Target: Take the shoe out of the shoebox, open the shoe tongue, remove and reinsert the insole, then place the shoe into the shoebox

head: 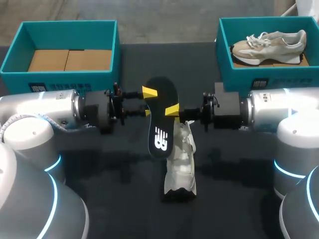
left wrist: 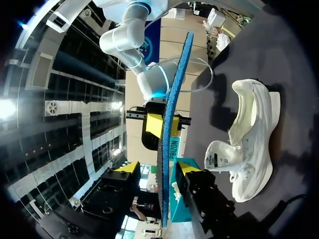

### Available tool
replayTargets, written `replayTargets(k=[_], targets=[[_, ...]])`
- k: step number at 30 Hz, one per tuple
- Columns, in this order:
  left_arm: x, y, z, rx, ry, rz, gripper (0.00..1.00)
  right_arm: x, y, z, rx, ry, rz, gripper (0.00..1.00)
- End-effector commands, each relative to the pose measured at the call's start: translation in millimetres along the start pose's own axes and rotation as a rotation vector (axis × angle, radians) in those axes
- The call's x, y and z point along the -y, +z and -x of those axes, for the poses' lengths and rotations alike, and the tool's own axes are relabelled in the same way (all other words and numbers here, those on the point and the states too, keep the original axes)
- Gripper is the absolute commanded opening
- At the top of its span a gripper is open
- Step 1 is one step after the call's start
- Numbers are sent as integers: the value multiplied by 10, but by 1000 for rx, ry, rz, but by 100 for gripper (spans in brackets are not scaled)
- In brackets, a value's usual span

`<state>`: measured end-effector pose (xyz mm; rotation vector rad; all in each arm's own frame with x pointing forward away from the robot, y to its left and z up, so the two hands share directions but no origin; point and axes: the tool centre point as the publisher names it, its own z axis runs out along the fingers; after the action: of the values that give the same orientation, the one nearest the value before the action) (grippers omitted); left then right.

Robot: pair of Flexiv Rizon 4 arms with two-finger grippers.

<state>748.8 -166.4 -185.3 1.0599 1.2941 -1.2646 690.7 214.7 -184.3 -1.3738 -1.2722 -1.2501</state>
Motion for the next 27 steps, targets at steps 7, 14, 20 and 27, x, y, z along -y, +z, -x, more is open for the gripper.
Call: replayTargets(k=[7,14,20,27], targets=[[4,13,-36,-4,9,29,38,13,10,3,4,5,9,0],[22,62,-34,-11,29,51,34,13,10,3,4,5,9,0],[-2,87,-60,-16,27,52,27,13,10,3,4,5,9,0],[-42,83,-75,-21,29,64,22,13,10,3,4,5,9,0]])
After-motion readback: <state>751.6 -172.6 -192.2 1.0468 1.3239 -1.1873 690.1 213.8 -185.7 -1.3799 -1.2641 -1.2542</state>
